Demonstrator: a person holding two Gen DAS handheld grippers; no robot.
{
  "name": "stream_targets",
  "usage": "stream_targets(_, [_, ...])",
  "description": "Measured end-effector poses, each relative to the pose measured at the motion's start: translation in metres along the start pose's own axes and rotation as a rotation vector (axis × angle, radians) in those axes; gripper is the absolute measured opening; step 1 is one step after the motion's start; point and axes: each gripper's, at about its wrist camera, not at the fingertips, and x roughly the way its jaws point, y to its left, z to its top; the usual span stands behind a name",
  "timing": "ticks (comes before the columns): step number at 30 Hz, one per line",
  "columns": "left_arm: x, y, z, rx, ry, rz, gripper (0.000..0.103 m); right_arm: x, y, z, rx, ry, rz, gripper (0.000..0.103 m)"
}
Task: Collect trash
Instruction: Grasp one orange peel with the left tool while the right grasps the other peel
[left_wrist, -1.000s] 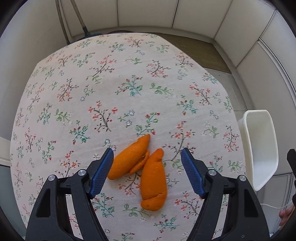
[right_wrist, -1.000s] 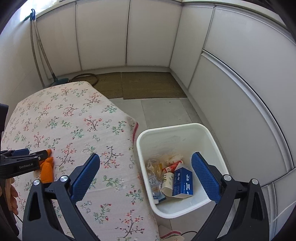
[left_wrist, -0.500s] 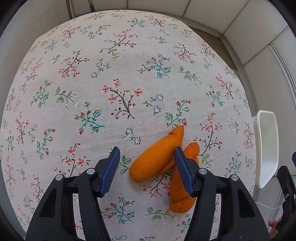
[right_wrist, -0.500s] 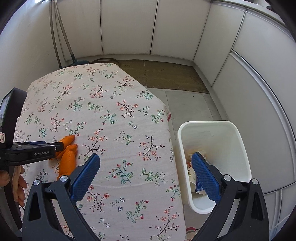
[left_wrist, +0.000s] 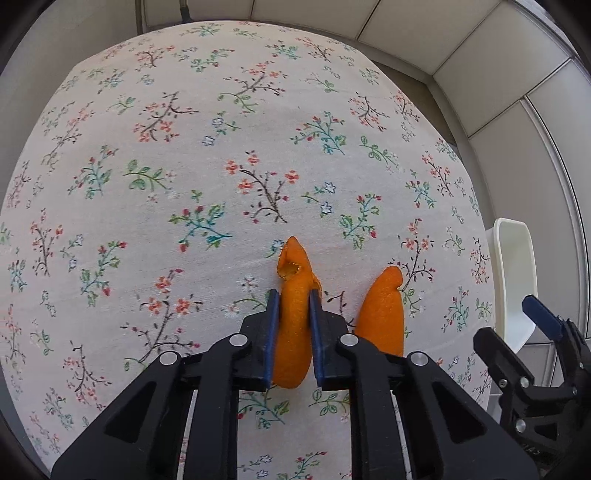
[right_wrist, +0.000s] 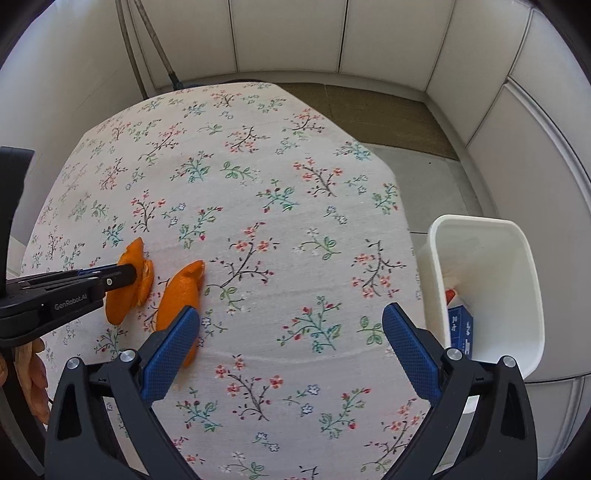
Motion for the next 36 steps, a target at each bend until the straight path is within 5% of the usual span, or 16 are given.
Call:
stream_targets(14, [-0.101,0.078,-0.016,-0.124,-0.202,0.035,0.014,0.056,0.072,-0.011,0.013,0.153,0.085,0.096])
stream_targets(22, [-0.125,0.087,-0.021,-0.125,-0.26,0.027,0.015,0.067,0.089,-0.015,-0.013,0.146,0.054,0.095])
stream_targets(24, [-0.127,0.088,-0.024,-0.119,-0.264,0.034,0.015,0.067,0.093,-0.015,-0.018,0.134,0.05,0.09])
stream_targets(31, [-0.132,0.094,-0.028,-0.112,-0.285,0.075,0.015,0.059,0.104,-0.01,-0.033,0.077,0.037,0.034])
stream_targets(36, [-0.132,0.094,-0.027,-0.115,-0.288,0.076,0.015,0.053,0.101,-0.006,-0.033,0.077,0.096,0.021])
